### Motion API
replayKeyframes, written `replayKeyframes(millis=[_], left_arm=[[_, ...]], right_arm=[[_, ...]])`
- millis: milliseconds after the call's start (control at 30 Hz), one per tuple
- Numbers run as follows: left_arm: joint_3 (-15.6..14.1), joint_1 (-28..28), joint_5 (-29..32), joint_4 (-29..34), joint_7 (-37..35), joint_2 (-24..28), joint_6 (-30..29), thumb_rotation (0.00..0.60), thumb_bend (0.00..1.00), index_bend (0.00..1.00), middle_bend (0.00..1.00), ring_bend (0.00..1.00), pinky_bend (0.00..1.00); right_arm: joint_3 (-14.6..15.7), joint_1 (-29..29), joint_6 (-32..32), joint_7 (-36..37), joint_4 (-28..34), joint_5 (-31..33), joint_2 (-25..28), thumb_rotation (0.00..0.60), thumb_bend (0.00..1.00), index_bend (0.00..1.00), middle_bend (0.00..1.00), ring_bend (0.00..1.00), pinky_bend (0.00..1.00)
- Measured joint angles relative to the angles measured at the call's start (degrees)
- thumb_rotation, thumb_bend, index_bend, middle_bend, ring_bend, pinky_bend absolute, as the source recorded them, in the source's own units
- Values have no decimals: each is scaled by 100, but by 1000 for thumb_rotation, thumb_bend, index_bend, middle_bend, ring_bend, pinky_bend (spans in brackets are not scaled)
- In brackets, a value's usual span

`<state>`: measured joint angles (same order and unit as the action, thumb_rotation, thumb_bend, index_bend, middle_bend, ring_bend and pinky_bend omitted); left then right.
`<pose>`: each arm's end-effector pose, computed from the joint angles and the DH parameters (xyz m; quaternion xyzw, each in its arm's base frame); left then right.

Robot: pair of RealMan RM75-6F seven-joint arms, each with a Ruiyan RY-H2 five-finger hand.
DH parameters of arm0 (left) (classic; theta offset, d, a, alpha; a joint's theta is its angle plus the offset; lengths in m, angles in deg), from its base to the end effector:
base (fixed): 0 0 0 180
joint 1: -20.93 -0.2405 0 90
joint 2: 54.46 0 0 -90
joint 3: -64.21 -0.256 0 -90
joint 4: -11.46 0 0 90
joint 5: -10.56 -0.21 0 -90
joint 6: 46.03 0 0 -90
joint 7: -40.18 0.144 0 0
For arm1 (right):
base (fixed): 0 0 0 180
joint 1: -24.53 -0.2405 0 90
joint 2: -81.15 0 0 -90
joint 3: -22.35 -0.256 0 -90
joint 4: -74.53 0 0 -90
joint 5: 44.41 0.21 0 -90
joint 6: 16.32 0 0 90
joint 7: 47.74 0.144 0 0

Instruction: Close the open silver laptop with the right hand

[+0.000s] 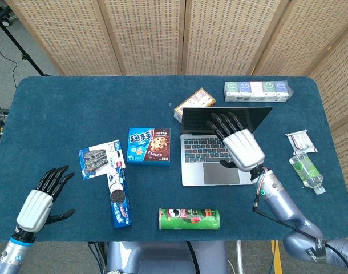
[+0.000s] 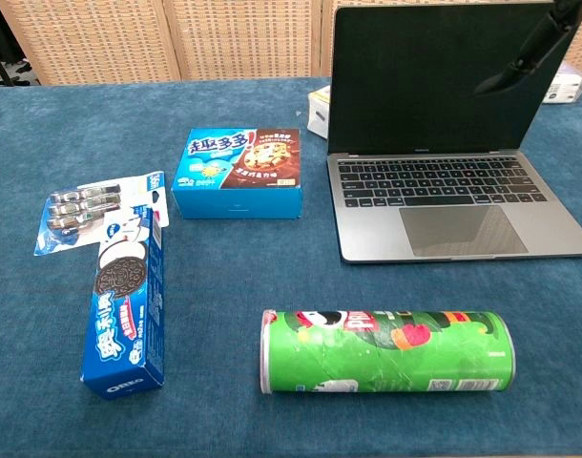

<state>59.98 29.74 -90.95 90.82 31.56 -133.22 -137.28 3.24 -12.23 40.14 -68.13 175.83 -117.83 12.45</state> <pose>-0.2807 0.1703 0.0781 -0.6536 -0.3678 -0.4960 0.4376 -0.1208 -0.3447 0.1043 0.7346 -0.2737 0.4308 0.4472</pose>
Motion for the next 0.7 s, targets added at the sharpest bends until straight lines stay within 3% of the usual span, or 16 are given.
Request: replayKeyframes(millis=[267,700], left_arm=[[-43,13,-49,15,47,-17,22,600,3,130,0,73,91],[-78,27,-81,24,71,-16,41,600,3,130,0,73,91]], right_arm=[[-107,-430,-323,-155,-373,662,3,600,2,0,0,0,0],[-84,-990,-592,-284,-826,1221,-175,600,2,0,0,0,0]])
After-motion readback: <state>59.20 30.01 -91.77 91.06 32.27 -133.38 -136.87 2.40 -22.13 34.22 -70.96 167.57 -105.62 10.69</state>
